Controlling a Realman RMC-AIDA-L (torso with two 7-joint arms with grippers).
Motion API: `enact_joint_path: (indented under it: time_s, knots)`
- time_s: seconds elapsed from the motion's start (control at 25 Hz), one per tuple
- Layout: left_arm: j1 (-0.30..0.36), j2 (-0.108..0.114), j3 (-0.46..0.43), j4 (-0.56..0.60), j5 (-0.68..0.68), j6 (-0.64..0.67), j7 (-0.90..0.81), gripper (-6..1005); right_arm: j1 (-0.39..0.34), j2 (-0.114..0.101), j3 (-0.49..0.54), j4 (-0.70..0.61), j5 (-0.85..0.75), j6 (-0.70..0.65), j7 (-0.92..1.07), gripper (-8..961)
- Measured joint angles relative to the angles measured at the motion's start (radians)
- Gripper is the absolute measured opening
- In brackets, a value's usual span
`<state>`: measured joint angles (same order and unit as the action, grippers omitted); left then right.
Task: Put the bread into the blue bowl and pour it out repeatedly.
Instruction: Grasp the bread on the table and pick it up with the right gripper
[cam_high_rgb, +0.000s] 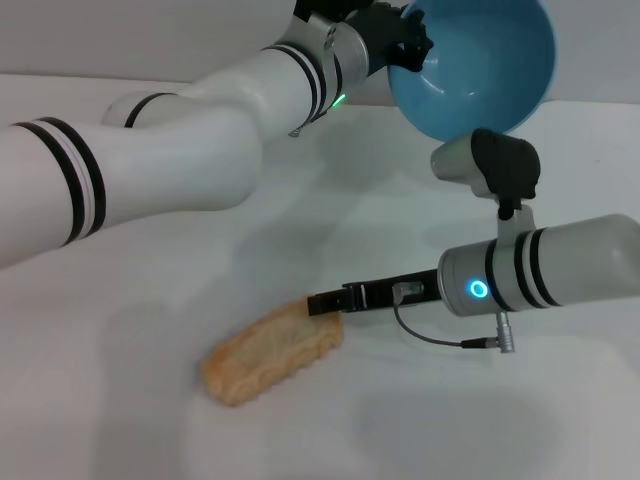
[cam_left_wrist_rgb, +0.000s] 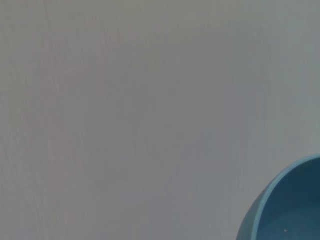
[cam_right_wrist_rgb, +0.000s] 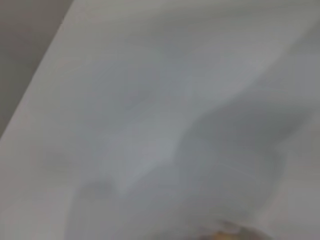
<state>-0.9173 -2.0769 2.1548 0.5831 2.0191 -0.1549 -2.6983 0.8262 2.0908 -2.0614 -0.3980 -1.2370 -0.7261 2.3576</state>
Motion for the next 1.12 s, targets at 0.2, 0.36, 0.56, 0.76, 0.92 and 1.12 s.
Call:
enact_joint_path:
  time_s: [0.2, 0.36, 0.56, 0.76, 0.92, 1.12]
  knots:
    - [0.0, 0.0, 0.0, 0.0, 0.0, 0.001, 0.0, -1, 0.001, 0.0, -0.022, -0.018, 0.001, 0.008, 0.002, 465]
    - [0.002, 0.0, 0.0, 0.0, 0.0, 0.002, 0.0, -1, 0.004, 0.0, -0.034, -0.025, 0.024, 0.022, 0.005, 462]
    - [0.004, 0.001, 0.0, 0.0, 0.0, 0.002, 0.0, -1, 0.013, 0.0, -0.046, -0.021, 0.039, 0.019, 0.008, 458]
    - [0.009, 0.001, 0.0, -0.001, 0.0, -0.001, 0.0, -1, 0.016, 0.0, -0.064, -0.023, 0.039, 0.018, 0.01, 453]
    - [0.01, 0.002, 0.0, 0.0, 0.0, -0.002, 0.0, -1, 0.018, 0.0, -0.077, -0.023, 0.039, 0.014, 0.022, 450]
    - [0.012, 0.001, 0.0, 0.0, 0.0, -0.002, 0.0, -1, 0.017, 0.0, -0.081, -0.022, 0.039, 0.016, 0.026, 446]
